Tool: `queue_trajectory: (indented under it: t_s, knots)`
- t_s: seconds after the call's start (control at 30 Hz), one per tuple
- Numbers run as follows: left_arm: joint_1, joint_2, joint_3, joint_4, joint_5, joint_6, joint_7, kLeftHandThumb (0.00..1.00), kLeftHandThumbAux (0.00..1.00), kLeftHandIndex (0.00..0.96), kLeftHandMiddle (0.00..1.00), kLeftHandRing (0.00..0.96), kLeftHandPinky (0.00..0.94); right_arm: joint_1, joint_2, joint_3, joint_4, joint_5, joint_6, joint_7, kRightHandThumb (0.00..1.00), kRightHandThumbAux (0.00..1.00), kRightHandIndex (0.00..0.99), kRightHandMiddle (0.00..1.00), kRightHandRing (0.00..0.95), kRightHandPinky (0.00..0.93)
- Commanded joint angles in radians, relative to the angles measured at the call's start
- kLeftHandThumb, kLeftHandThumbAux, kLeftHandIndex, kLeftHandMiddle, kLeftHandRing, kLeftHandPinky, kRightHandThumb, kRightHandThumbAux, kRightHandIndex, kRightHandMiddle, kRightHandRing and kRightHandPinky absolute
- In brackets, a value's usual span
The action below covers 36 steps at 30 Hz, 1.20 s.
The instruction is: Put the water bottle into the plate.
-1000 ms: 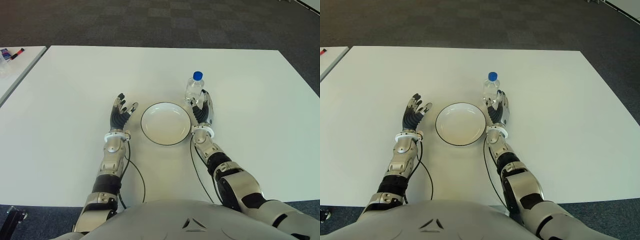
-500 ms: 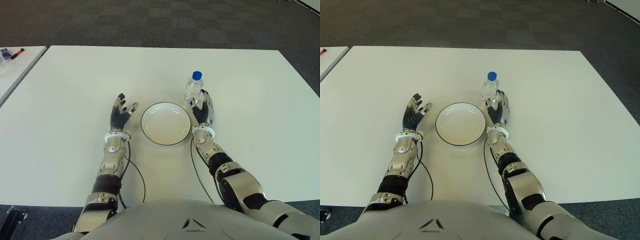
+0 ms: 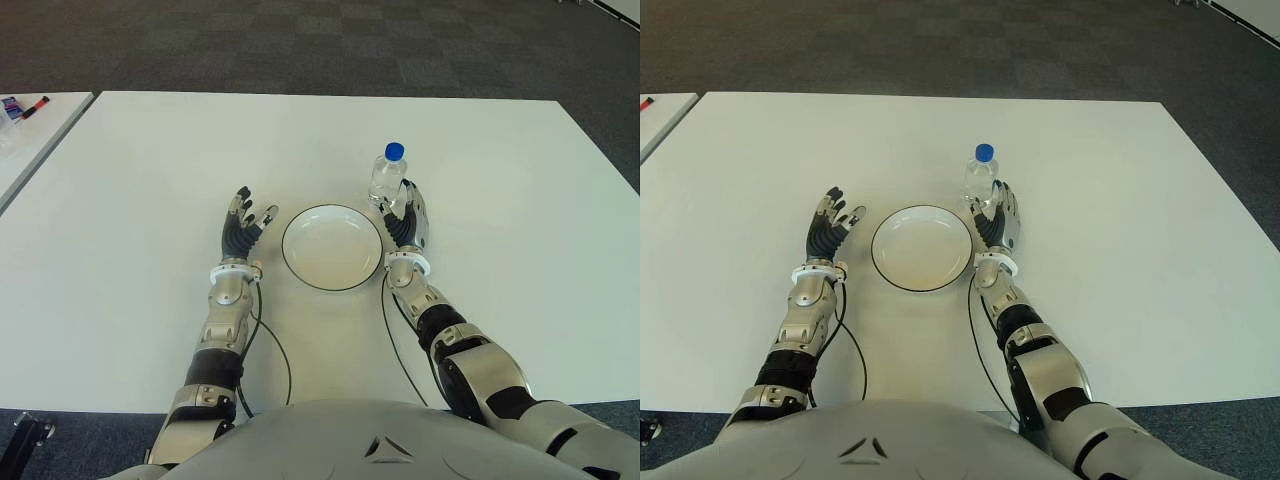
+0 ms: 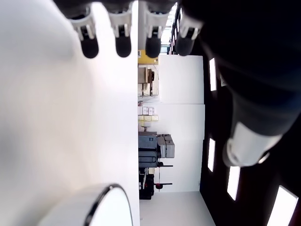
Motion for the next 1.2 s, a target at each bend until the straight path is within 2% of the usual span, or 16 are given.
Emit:
queue_trajectory:
  t_s: [0.03, 0.23, 0.5, 0.7, 1.2]
  knots:
    - [0.007, -0.002, 0.002, 0.008, 0.005, 0.005, 0.009, 0.184, 0.679, 0.063, 0.069, 0.047, 0.081, 0.022, -0.004, 0.0, 0.01, 0.003, 0.012, 0.016, 0.424, 0.389, 0.0, 0.0, 0.0, 0.031]
    - [0.007, -0.005, 0.006, 0.008, -0.003, 0.006, 0.008, 0.2, 0.689, 0.071, 0.076, 0.055, 0.088, 0.026, -0.009, 0.005, 0.012, -0.001, -0.022, 0.007, 0.294, 0.458, 0.0, 0.0, 0.003, 0.054]
    - [0.006, -0.008, 0.01, 0.009, -0.01, 0.004, 0.003, 0.205, 0.694, 0.069, 0.078, 0.059, 0.092, 0.026, -0.018, 0.024, 0.016, -0.027, -0.026, -0.021, 0.045, 0.629, 0.0, 0.017, 0.03, 0.082]
    - [0.004, -0.009, 0.013, 0.013, -0.018, -0.002, -0.001, 0.207, 0.699, 0.066, 0.075, 0.055, 0.086, 0.026, -0.02, 0.034, 0.016, -0.042, -0.01, -0.039, 0.004, 0.668, 0.0, 0.036, 0.051, 0.1]
    - [0.004, -0.001, 0.007, 0.016, 0.0, -0.001, 0.004, 0.181, 0.678, 0.061, 0.072, 0.049, 0.079, 0.031, -0.024, 0.051, 0.01, -0.052, -0.011, -0.06, 0.0, 0.695, 0.0, 0.065, 0.086, 0.12]
